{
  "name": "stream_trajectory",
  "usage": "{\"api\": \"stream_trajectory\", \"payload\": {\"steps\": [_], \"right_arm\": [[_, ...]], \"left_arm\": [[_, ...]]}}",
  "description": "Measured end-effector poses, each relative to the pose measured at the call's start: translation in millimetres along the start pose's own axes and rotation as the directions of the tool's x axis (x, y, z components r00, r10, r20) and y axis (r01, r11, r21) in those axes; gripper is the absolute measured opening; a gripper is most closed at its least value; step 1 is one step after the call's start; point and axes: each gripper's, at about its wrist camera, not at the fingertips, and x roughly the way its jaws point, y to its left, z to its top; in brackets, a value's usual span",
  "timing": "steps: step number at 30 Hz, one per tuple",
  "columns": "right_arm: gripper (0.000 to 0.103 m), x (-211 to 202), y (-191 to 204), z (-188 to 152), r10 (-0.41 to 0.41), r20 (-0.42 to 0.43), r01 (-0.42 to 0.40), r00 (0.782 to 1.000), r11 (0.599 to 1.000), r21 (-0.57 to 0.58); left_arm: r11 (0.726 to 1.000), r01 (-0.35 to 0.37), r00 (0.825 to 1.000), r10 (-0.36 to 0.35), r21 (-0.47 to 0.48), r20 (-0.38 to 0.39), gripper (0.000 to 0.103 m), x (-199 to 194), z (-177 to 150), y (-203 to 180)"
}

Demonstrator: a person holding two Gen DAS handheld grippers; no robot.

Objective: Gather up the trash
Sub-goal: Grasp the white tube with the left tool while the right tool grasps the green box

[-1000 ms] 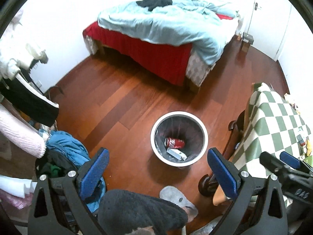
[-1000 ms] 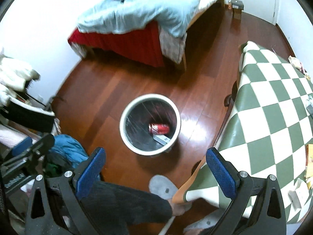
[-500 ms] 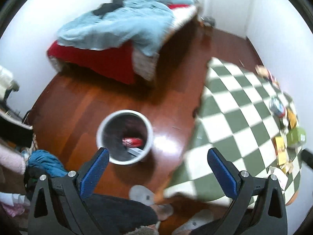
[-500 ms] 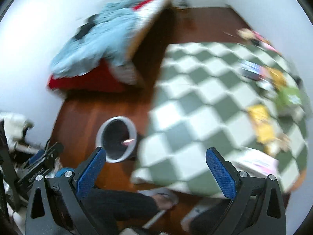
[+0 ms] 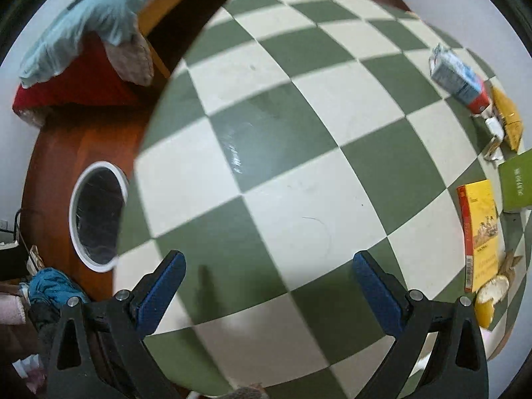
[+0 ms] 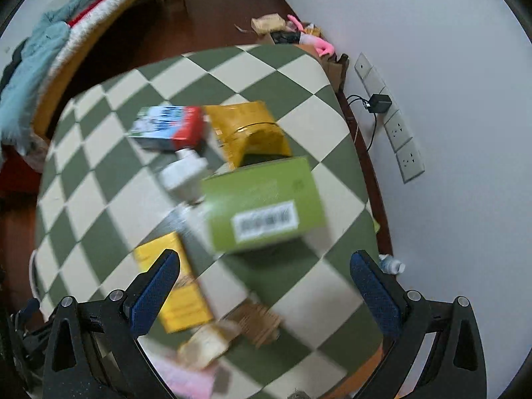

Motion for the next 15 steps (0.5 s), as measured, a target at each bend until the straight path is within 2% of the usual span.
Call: {"api": "stream_trajectory", "payload": {"steps": [6,8,11,15], "right_arm": [[0.103,52,6,16,0.002,-0.072,-0.003,0.997,1.0,-0.015],[0.092,62,7,14,0.026,-0.083,-0.027,0.996,0.999,-0.016],[0.092,54,1,4,0.055,-0.046,-0.055,0.997,0.998,0.003],[0.091,17,-17,-30,0.067,0.015,-0.068,0.998,0.997,0.033]], "left_arm": [[1.0,-0.001,1.0,0.001,-0.006,-0.025,0.103,12,1,-1],[1.0,0.0,0.999,0.0,-0.006,-0.033,0.103,12,1,0],[1.0,-0.011,0.999,0.011,0.002,-0.036,0.103,8,-1,2],[1.0,0.027,1.0,-0.027,-0.003,-0.007,0.103,-27,-26,2]]}}
